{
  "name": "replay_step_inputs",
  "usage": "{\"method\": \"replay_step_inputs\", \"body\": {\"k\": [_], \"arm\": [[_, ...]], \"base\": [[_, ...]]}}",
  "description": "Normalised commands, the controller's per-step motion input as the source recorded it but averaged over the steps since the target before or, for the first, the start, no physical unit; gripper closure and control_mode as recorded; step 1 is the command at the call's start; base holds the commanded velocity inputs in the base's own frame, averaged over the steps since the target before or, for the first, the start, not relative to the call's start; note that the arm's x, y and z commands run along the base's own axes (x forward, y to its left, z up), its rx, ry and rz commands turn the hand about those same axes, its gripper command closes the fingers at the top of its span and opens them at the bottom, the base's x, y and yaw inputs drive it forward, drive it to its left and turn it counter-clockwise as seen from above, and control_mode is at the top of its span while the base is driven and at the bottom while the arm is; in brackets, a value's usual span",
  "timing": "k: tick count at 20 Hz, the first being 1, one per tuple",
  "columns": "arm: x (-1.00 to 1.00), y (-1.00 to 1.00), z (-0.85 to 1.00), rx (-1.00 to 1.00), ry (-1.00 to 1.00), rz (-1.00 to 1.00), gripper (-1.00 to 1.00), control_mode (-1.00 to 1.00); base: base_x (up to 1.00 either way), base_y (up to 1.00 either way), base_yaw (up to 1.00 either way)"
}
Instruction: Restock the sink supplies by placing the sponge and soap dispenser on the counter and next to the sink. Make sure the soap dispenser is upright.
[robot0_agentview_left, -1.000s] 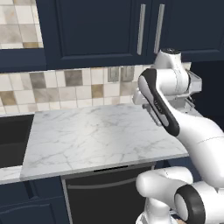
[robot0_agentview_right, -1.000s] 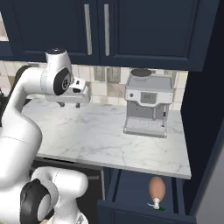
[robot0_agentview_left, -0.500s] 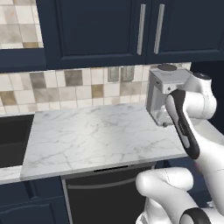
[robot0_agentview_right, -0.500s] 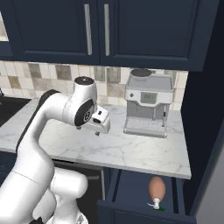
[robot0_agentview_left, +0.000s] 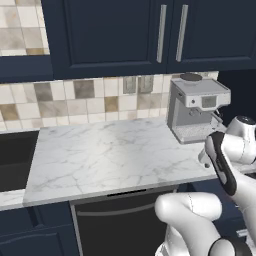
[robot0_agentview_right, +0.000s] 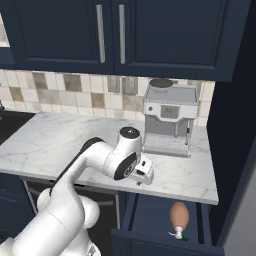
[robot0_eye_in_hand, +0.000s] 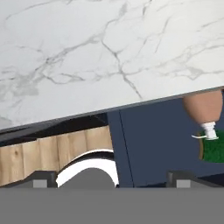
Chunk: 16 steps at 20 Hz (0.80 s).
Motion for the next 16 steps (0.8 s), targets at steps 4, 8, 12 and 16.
{"method": "replay_step_inputs", "body": {"k": [4,8,12,16], "arm": [[-0.04,-0.83,-1.0,0.0,0.01,0.0,-1.0,-1.0],[-0.31,-0.46,-0.88,0.01,0.05,0.05,-1.0,-1.0],[-0.11,-0.36,-0.42,0.04,0.0,0.03,-1.0,-1.0],[-0.01,-0.31,-0.35,0.02,0.0,0.03,-1.0,-1.0]], "base": [[0.0,0.0,0.0],[0.0,0.0,0.0],[0.0,0.0,0.0],[0.0,0.0,0.0]]}}
